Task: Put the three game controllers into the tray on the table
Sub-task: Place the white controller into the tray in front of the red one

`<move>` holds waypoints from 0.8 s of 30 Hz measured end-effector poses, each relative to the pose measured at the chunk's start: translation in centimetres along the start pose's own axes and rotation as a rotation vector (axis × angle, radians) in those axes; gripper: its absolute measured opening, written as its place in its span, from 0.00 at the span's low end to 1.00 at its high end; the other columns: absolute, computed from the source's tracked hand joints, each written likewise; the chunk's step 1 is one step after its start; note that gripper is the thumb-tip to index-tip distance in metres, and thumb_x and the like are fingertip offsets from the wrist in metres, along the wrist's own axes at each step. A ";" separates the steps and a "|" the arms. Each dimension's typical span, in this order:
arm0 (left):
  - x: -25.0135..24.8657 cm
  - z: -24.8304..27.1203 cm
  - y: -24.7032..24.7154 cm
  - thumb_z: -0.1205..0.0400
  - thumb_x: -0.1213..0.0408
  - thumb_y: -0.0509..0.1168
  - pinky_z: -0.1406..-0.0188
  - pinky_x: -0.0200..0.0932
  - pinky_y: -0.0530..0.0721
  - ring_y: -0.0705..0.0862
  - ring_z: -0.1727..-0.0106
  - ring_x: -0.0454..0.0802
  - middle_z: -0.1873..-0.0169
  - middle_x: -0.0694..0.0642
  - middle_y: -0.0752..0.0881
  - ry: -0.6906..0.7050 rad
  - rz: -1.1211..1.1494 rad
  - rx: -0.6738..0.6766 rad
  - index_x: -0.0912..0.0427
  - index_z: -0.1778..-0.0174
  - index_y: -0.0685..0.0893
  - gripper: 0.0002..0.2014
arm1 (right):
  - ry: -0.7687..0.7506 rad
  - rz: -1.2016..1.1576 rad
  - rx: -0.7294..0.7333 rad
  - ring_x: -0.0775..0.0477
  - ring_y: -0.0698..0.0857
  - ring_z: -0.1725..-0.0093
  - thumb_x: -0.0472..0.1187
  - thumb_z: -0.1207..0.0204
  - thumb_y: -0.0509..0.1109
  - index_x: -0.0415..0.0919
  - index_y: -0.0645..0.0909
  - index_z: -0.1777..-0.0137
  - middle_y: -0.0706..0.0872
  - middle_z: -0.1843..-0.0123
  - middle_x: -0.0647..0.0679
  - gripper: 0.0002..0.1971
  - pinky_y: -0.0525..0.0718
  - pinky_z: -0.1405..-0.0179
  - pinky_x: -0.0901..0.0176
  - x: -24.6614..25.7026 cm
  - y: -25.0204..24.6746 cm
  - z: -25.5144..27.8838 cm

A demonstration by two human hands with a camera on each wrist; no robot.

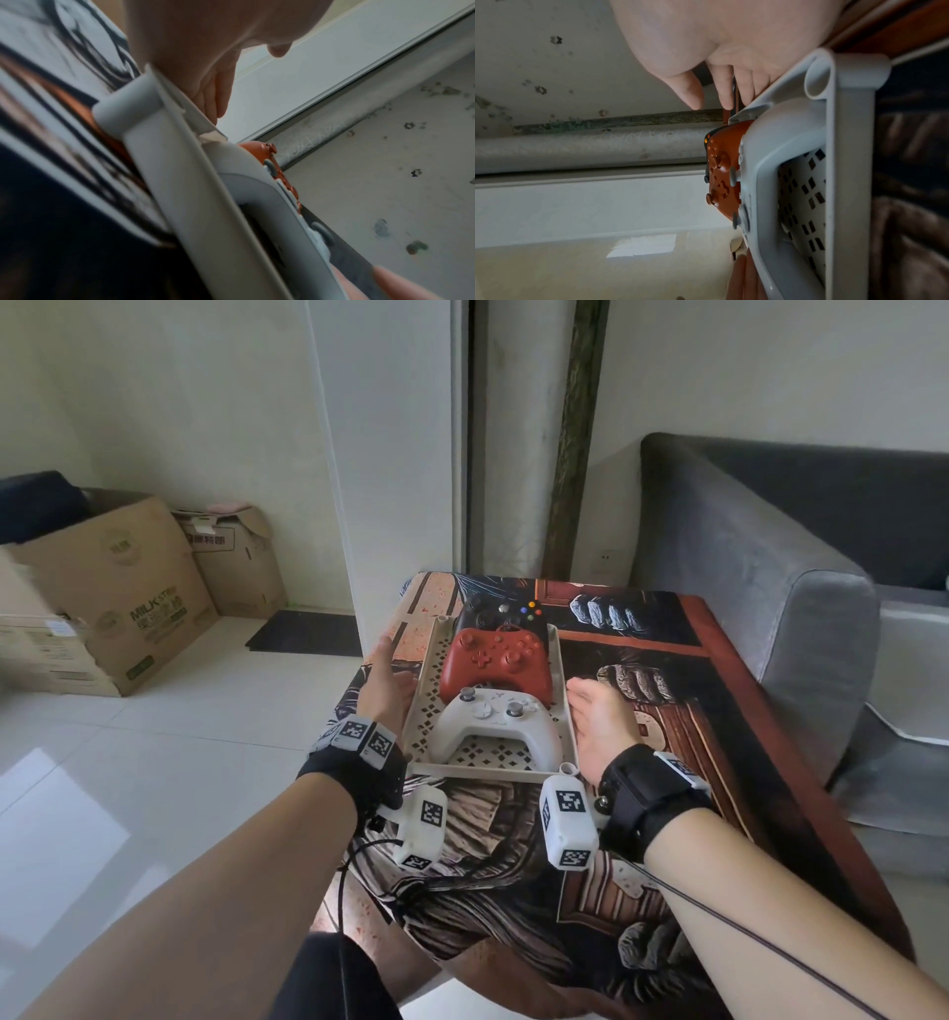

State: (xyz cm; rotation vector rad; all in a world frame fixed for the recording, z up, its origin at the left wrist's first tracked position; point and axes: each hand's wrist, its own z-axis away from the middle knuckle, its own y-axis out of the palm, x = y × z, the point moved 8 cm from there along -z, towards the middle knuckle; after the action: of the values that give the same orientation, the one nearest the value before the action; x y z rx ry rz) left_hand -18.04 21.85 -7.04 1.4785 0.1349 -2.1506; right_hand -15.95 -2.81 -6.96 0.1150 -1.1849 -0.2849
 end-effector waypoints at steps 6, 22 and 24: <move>1.0 0.3 4.9 0.17 0.31 0.53 0.52 0.49 0.77 0.83 0.52 0.57 0.29 0.67 0.81 -0.016 0.033 0.074 0.73 0.26 0.77 0.44 | 0.018 -0.006 -0.062 0.47 0.79 0.30 0.42 0.14 0.58 0.33 0.74 0.24 0.80 0.28 0.45 0.22 0.76 0.53 0.62 1.9 -3.7 -0.4; 1.9 -1.7 12.0 0.13 0.36 0.48 0.38 0.52 0.72 0.72 0.21 0.64 0.20 0.70 0.70 -0.098 0.058 0.145 0.75 0.18 0.64 0.43 | 0.001 -0.105 -0.122 0.64 0.81 0.54 0.44 0.17 0.63 0.45 0.81 0.62 0.87 0.60 0.55 0.12 0.81 0.57 0.60 4.3 -8.0 -4.0; 2.1 -2.3 11.8 0.14 0.35 0.49 0.31 0.55 0.72 0.72 0.21 0.64 0.19 0.69 0.70 -0.089 0.072 0.132 0.73 0.18 0.65 0.44 | -0.017 -0.115 -0.125 0.63 0.83 0.59 0.42 0.17 0.63 0.45 0.82 0.62 0.85 0.63 0.54 0.13 0.79 0.62 0.63 4.2 -8.1 -4.4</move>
State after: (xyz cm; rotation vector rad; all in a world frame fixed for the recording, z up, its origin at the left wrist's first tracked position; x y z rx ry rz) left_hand -11.15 11.84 -7.36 1.4329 -0.0924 -2.1983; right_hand -11.70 -12.06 -6.75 0.0721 -1.1760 -0.4612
